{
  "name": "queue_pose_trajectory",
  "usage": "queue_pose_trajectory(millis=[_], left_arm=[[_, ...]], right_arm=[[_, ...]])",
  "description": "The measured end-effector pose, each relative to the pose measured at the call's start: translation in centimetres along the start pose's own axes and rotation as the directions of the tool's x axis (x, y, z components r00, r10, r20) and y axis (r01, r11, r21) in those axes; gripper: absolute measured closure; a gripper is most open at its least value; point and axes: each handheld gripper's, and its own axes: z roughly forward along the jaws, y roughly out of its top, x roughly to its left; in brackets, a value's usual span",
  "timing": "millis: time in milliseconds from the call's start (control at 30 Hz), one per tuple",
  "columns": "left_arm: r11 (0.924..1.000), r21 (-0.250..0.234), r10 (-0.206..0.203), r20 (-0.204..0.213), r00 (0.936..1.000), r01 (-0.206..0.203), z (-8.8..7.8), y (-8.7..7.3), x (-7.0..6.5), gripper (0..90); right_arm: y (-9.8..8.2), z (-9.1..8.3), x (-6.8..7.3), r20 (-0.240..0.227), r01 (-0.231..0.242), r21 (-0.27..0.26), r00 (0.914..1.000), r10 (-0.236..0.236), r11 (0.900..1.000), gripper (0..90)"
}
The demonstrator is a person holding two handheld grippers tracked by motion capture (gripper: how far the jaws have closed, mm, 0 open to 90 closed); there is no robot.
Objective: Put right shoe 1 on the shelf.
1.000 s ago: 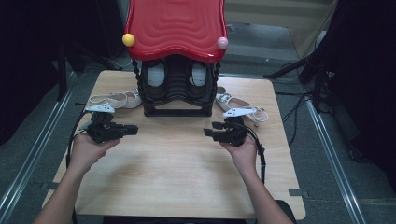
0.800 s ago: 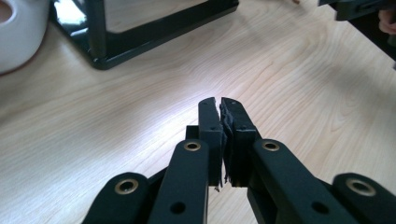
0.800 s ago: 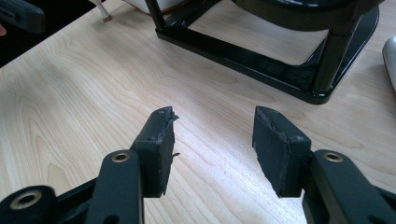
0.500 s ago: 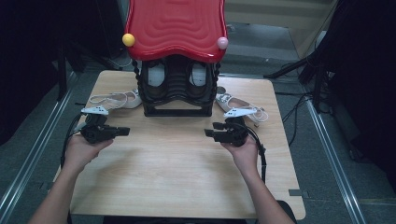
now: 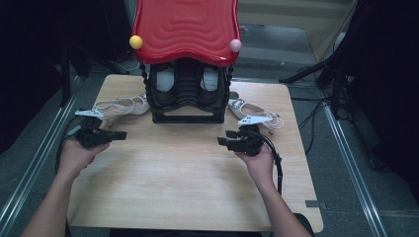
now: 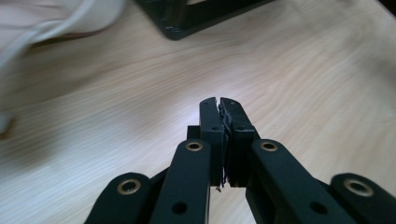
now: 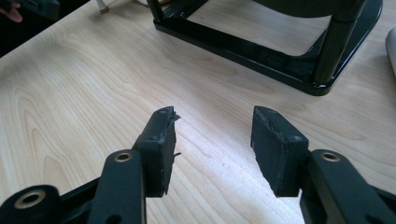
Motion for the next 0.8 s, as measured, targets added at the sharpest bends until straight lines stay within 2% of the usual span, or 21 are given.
queue_pose_trajectory(millis=[133,267,333,500,533,700,800], left_arm=[[0.9994,-0.005,-0.035,-0.025,0.9991,0.035,-0.4,-0.5,1.3,89.2],[0.9991,-0.003,-0.042,-0.055,0.9976,0.042,-0.6,-0.7,2.4,89.1],[0.9986,0.001,-0.053,-0.057,0.997,0.053,-0.7,-0.8,3.1,88.8],[0.9973,0.0,-0.074,-0.087,0.9935,0.074,-0.8,-1.0,5.2,88.8],[0.997,0.001,-0.076,-0.101,0.9919,0.077,-0.8,-1.0,5.8,88.7],[0.9939,-0.015,-0.11,-0.119,0.9867,0.109,-0.7,-1.0,7.5,87.5],[0.9938,-0.014,-0.111,-0.161,0.9807,0.111,-0.4,-0.7,8.4,88.2]], right_arm=[[-0.1,-0.1,0.2,-0.005,0.004,-0.001,1.0,-0.004,1.0,51.2],[-0.2,-0.1,0.3,0.003,0.003,0.011,1.0,-0.003,1.0,50.8],[-0.3,-0.2,0.3,0.008,0.005,0.016,1.0,-0.005,1.0,50.7],[-0.6,-0.6,0.2,0.022,0.003,0.012,0.9998,-0.003,1.0,50.7],[-0.6,-0.7,0.2,0.024,0.002,0.005,0.9997,-0.003,1.0,50.7],[-1.1,-1.4,0.0,0.041,-0.025,-0.004,0.9988,0.025,1.0,50.4],[-1.5,-1.8,-0.1,0.055,-0.033,0.0,0.998,0.033,0.999,50.4]])
